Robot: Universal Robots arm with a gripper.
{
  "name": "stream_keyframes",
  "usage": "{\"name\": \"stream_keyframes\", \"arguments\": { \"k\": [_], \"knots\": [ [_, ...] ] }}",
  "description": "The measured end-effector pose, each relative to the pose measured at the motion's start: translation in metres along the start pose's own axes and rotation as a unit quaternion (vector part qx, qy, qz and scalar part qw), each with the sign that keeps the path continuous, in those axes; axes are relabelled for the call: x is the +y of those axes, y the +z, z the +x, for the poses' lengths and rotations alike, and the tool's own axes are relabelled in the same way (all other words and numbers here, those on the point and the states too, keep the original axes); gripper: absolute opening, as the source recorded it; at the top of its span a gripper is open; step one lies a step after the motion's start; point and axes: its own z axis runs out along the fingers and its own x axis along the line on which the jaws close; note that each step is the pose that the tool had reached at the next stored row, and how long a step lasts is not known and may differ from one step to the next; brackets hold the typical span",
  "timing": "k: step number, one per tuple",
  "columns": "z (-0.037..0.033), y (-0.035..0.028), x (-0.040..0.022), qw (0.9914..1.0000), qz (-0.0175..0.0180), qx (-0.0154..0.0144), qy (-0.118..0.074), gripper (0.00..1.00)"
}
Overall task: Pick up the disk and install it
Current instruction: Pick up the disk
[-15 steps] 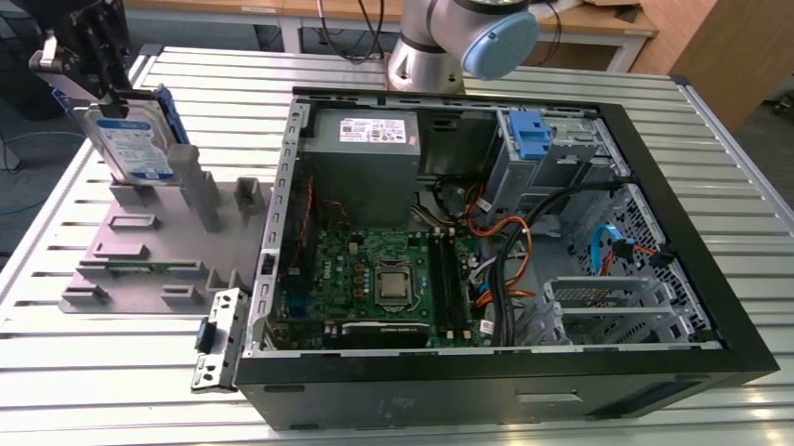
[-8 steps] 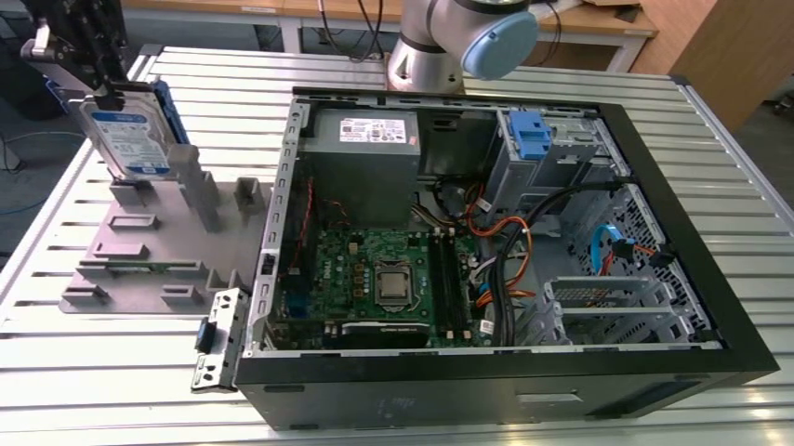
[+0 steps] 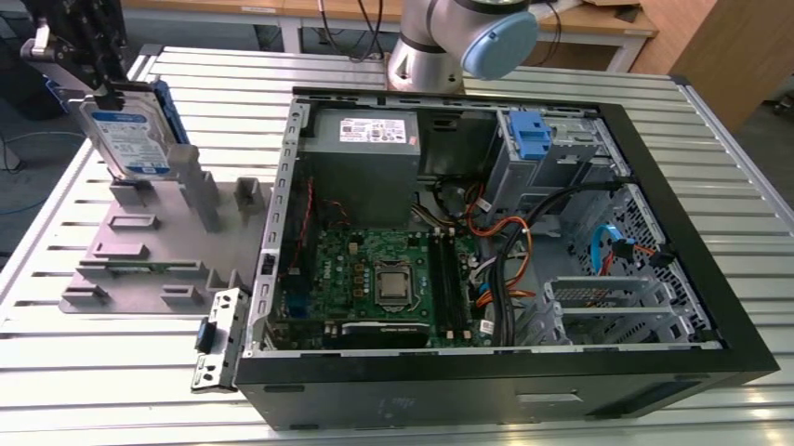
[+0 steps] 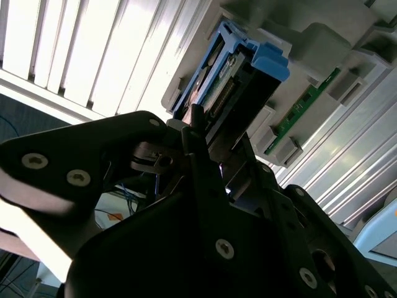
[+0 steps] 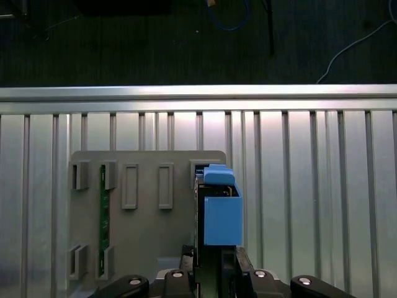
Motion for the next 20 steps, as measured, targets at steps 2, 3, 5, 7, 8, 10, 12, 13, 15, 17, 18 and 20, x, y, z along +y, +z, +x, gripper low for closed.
{"name": "stream_keyframes", "arguments": {
  "k": [2,3,5,7,8,10,12,13,15,17,18,20],
  "knots": [
    [0.0000,-0.0004,0.0000,1.00000,-0.0001,0.0000,0.000,0.35],
    [0.0000,-0.0012,0.0001,1.00000,-0.0003,0.0001,0.000,0.35],
    [-0.0001,-0.0030,0.0001,1.00000,0.0000,0.0000,0.000,0.35],
    [-0.0001,-0.0059,0.0002,1.00000,-0.0001,0.0000,0.000,0.35],
    [-0.0002,-0.0076,0.0003,1.00000,-0.0001,0.0000,0.000,0.35],
    [-0.0003,-0.0111,0.0004,1.00000,0.0000,0.0000,0.000,0.35],
    [-0.0004,-0.0149,0.0005,1.00000,0.0000,0.0000,0.000,0.35],
    [-0.0004,-0.0170,0.0006,1.00000,0.0000,0.0000,0.000,0.35],
    [-0.0005,-0.0216,0.0007,1.00000,0.0000,0.0000,0.000,0.35],
    [-0.0006,-0.0254,0.0009,1.00000,0.0000,0.0000,0.000,0.35],
    [-0.0007,-0.0272,0.0009,1.00000,0.0000,0.0000,0.000,0.35],
    [-0.0007,-0.0307,0.0010,1.00000,0.0000,0.0000,0.000,0.35]
  ]
}}
